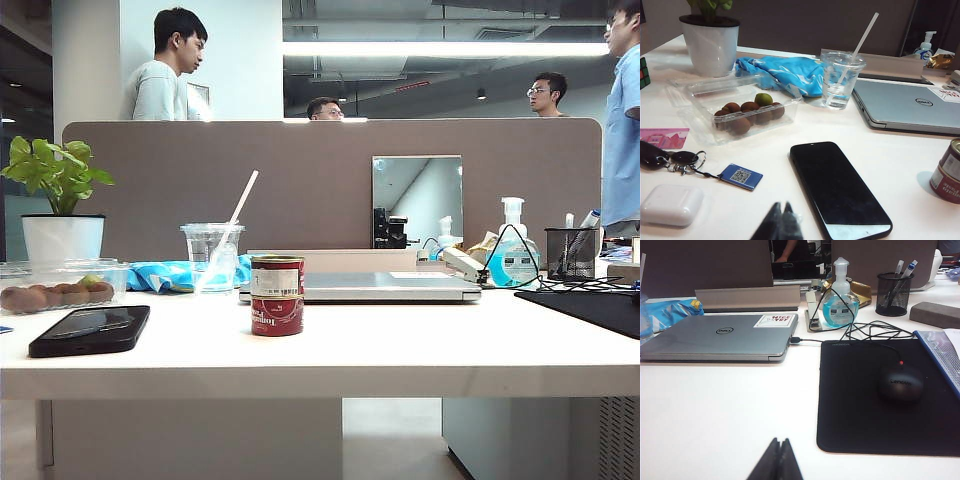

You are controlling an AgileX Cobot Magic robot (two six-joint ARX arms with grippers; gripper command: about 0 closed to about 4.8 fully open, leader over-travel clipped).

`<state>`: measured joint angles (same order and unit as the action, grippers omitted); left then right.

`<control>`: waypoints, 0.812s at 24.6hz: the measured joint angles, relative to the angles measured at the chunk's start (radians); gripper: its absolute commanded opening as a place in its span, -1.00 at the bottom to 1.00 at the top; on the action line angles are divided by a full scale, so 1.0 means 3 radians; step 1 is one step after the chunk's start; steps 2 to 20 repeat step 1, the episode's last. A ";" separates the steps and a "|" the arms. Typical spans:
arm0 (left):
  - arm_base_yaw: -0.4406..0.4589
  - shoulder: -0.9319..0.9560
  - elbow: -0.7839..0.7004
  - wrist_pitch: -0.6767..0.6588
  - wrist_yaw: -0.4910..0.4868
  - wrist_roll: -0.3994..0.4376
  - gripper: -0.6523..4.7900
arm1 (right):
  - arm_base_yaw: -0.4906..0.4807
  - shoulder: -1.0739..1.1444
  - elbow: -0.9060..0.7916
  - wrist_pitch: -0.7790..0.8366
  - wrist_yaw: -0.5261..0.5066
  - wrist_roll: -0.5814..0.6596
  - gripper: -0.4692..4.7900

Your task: Stack a can of tomatoes on the right onto the can of tomatoes on the left.

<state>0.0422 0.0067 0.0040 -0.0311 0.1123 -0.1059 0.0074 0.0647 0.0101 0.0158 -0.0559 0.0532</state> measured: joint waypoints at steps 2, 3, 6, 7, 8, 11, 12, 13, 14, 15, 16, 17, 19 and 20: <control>0.0000 0.0000 0.0000 0.0000 0.0000 0.0000 -0.78 | 0.0000 0.0000 0.0000 0.0000 0.0000 0.0000 -0.85; 0.0000 0.0000 0.0000 0.0000 0.0000 0.0000 -0.78 | 0.0000 0.0000 0.0000 0.0000 0.0000 0.0000 -0.85; 0.0000 0.0000 0.0000 0.0000 0.0000 0.0000 -0.78 | 0.0000 0.0000 0.0000 0.0000 0.0000 0.0000 -0.85; 0.0000 0.0000 0.0000 0.0000 0.0000 0.0000 -0.78 | 0.0000 0.0000 0.0000 0.0000 0.0000 0.0000 -0.85; 0.0000 0.0000 0.0000 0.0000 0.0000 0.0000 -0.78 | 0.0000 0.0000 0.0000 0.0000 0.0000 0.0000 -0.85; 0.0000 0.0000 0.0000 0.0000 0.0000 0.0000 -0.78 | 0.0000 0.0000 0.0000 0.0000 0.0000 0.0000 -0.85; 0.0000 0.0000 0.0000 0.0000 0.0000 0.0000 -0.78 | 0.0000 0.0000 0.0000 0.0000 0.0000 0.0000 -0.85; 0.0000 0.0000 0.0000 0.0000 0.0000 0.0000 -0.78 | 0.0000 0.0000 0.0000 0.0000 0.0000 0.0000 -0.85; 0.0000 0.0000 0.0000 0.0000 0.0000 0.0000 -0.78 | 0.0000 0.0000 0.0000 0.0000 0.0000 0.0000 -0.85; 0.0000 0.0000 0.0000 0.0000 0.0000 0.0000 -0.78 | 0.0000 0.0000 0.0000 0.0000 0.0000 0.0000 -0.85; 0.0000 0.0000 0.0000 0.0000 0.0000 0.0000 -0.78 | 0.0000 0.0000 0.0000 0.0000 0.0000 0.0000 -0.85; 0.0000 0.0000 0.0000 0.0000 0.0000 0.0000 -0.78 | 0.0000 0.0000 0.0000 0.0000 0.0000 0.0000 -0.85; 0.0000 0.0000 0.0000 0.0000 0.0000 0.0000 -0.78 | 0.0000 0.0000 0.0000 0.0000 0.0000 0.0000 -0.85; 0.0000 0.0000 0.0000 0.0000 0.0000 0.0000 -0.78 | 0.0000 0.0000 0.0000 0.0000 0.0000 0.0000 -0.85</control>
